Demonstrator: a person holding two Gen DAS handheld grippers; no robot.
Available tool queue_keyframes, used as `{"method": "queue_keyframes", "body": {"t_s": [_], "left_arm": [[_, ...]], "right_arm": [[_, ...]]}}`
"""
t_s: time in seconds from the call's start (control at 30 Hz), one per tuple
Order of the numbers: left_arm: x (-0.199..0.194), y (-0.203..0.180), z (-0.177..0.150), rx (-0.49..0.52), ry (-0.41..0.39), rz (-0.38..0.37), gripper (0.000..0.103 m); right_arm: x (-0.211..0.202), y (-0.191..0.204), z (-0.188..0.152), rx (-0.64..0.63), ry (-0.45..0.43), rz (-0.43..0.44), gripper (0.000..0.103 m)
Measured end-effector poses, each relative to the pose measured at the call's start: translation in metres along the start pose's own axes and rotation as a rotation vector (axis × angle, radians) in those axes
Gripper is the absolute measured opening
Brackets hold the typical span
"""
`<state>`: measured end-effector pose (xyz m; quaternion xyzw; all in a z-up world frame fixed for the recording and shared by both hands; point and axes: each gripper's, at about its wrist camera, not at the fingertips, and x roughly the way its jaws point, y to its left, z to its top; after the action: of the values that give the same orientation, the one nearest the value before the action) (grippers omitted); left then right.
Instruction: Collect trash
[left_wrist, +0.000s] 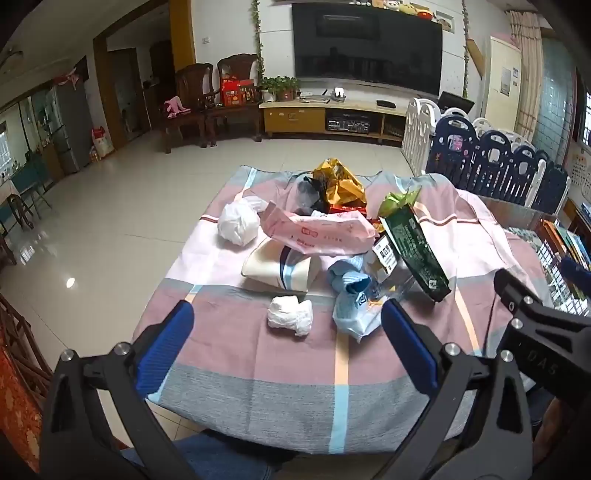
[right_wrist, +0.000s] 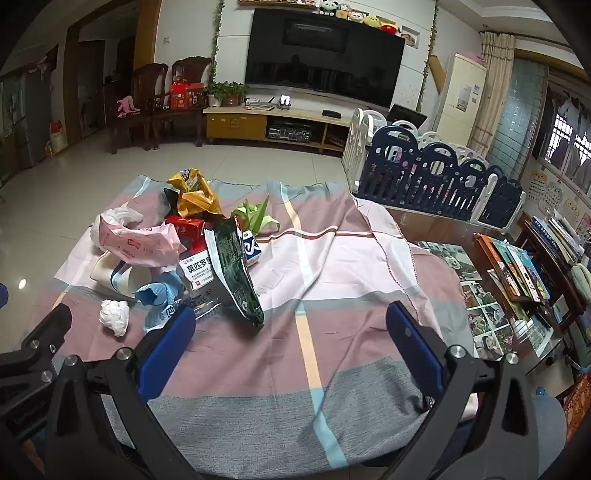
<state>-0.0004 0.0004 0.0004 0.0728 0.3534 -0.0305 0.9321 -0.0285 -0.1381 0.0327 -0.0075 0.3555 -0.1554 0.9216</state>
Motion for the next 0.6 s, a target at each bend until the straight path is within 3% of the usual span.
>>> {"method": "queue_keyframes", "body": {"t_s": [0.13,0.27,0.6], "left_arm": [[0.002,-0.012,0.0,-0.01,0.006,-0.006,0.101],[0.008,0.008,-0.002,-0.062,0.013,-0.065,0.101],[0.006,0.006,-0.002,-0.048,0.013,-0.051,0.101]], "right_arm": [[0.004,-0.002,-0.001,0.011,0.009,0.002,0.1],[0.0,0.0,-0.003,0.001,-0.001,0.0,0.1],[-0.003,0.003,-0.005,0.009,-0.005,0.004,0.1]]}}
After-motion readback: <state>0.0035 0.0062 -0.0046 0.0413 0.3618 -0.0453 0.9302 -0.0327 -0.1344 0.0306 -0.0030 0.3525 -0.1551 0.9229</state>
